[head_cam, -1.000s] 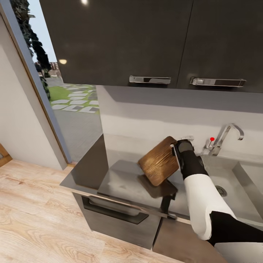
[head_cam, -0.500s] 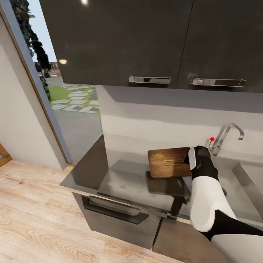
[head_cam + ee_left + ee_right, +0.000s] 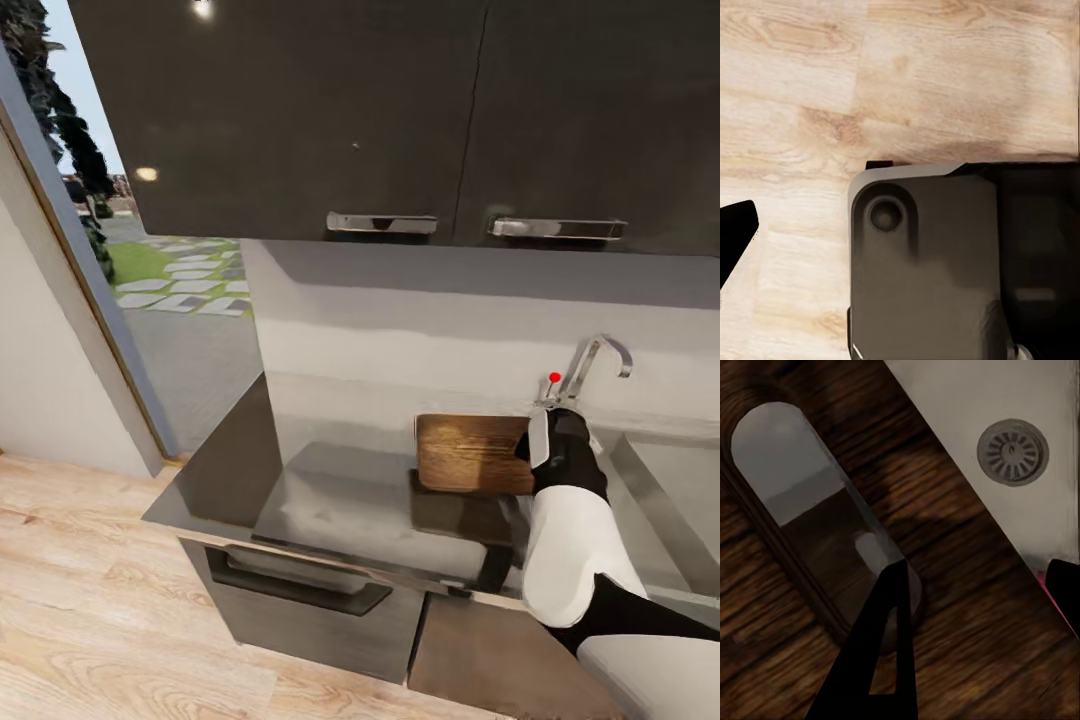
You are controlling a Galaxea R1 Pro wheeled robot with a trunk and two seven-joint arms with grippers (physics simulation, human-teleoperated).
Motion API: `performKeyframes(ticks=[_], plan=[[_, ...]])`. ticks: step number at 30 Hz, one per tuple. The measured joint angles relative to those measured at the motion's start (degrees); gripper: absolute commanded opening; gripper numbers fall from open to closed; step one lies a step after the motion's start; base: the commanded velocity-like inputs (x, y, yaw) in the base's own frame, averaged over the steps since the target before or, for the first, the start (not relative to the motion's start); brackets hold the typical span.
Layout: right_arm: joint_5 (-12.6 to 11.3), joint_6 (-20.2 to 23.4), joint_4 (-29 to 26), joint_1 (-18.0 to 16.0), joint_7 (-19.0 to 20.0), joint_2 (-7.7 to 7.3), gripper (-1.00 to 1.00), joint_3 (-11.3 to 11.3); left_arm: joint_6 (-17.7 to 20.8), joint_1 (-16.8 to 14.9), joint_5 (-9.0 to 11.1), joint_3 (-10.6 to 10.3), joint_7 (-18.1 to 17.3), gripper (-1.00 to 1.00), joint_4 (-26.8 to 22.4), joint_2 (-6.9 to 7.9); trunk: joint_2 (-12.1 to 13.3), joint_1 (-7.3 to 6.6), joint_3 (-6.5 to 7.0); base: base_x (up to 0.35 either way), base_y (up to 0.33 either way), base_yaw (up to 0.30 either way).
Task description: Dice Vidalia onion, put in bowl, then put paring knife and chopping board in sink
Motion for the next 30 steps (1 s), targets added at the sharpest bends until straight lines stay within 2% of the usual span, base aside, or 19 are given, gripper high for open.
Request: performKeyframes(ticks=[2,5,17,25,26,27,28,30], plan=[[0.1,0.1,0.0,0.0,0.0,0.01,-1.00,-1.3,-0.9,0.0,0.0,-0.1,0.0,1.00,0.1,0.00,0.0,0.00,0.13,0.000,0.000,-0.201],[0.0,0.1,0.0,0.0,0.0,0.06,-1.00,-1.9,-1.4,0.0,0.0,-0.1,0.0,1.00,0.1,0.00,0.0,0.00,0.32,0.000,0.000,-0.201],[-0.3,0.1,0.1,0.0,0.1,0.26,-1.00,-2.2,-1.6,0.0,0.1,-0.1,0.0,1.00,0.3,0.04,0.0,0.00,1.11,0.000,0.007,-0.203],[-0.4,0.1,1.2,0.0,0.4,0.84,-1.00,-1.8,-1.6,0.0,0.1,-0.1,0.0,1.00,0.3,0.00,0.0,0.00,1.60,0.000,0.255,-0.172],[0.0,0.4,2.5,0.0,0.5,0.97,-1.00,-1.8,-1.6,0.0,0.1,-0.1,0.0,1.00,0.3,0.03,0.0,-0.01,1.60,0.000,0.299,-0.033],[-1.2,-0.1,3.0,0.0,0.5,1.00,-1.00,-1.7,-1.7,0.0,0.1,-0.1,0.0,1.00,0.3,0.04,0.0,0.01,1.63,0.000,0.301,-0.017],[-0.2,0.3,4.2,0.0,0.6,1.01,-1.00,-1.7,-1.6,0.0,0.1,-0.1,0.0,1.00,0.3,0.06,0.0,-0.01,1.62,0.000,0.301,-0.011],[-0.6,-0.1,5.7,0.0,0.6,1.03,-1.00,-1.7,-1.6,0.0,0.1,-0.1,0.0,1.00,0.3,0.08,0.0,0.00,1.63,0.000,0.301,-0.005]])
